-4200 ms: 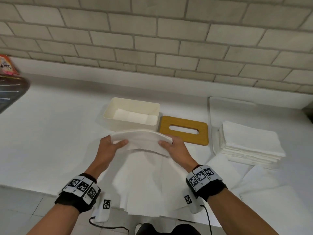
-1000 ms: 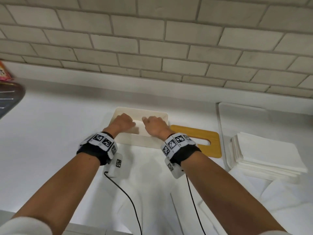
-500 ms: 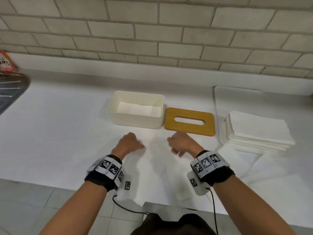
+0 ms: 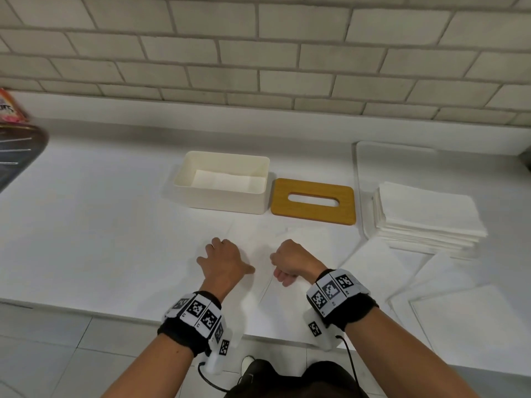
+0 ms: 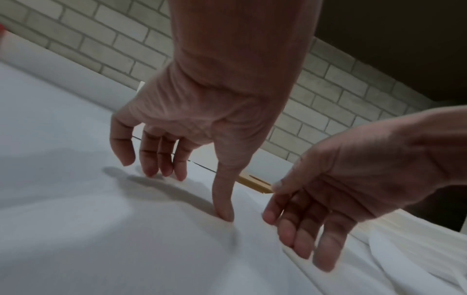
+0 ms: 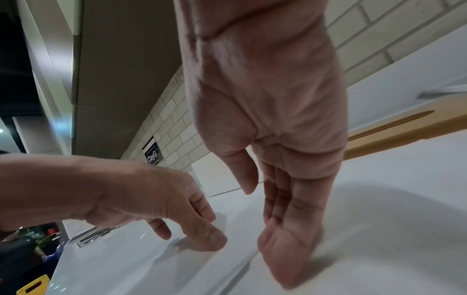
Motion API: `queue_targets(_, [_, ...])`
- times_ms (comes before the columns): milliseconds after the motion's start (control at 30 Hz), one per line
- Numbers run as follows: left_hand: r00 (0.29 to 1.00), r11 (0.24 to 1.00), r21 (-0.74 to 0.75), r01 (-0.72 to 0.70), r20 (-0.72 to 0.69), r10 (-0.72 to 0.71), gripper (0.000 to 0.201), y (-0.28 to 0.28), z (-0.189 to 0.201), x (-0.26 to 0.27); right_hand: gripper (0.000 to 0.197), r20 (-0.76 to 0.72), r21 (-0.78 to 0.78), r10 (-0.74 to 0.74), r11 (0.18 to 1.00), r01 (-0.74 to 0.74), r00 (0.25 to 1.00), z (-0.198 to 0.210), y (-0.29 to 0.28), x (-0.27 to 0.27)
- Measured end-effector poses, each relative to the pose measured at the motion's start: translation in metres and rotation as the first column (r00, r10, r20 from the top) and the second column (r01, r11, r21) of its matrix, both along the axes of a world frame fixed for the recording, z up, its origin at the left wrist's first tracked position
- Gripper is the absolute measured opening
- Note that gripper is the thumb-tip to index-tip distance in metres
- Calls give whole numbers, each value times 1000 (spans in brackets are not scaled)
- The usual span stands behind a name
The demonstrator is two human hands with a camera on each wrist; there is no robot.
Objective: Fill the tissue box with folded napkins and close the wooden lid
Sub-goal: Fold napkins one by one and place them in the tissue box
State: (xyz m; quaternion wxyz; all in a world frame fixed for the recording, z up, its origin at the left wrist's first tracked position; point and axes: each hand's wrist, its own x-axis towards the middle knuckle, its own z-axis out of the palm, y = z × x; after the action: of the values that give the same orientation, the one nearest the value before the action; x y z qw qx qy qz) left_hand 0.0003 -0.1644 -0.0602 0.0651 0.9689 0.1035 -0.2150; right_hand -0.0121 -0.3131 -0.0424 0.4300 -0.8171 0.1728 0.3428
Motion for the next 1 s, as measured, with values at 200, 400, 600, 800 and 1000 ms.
queue_targets(200, [999,991,-132,-29,-17,27,61,-3,-4,-5,29,2,62,-90,994,90,996,-4,0,-5])
queue_targets(400, [998,936,-350,-51,28,65,62,18,8,12,36,15,146,-203,969,199,979,-2,-7,-8])
queue_targets(600, [990,927,-371,-55,97,98,73,24,14,35,34,181,4,-163,986,165,970,-6,-8,-14])
queue_targets(800, [993,993,-51,-108,36,110,95,10,3,22,31,408,-351,1,923,156,913,-9,-24,-27])
queue_targets(1000, [978,972,-126,-199,29,204,80,3,0,16,51,330,-500,56,857,124,942,-16,-36,-28])
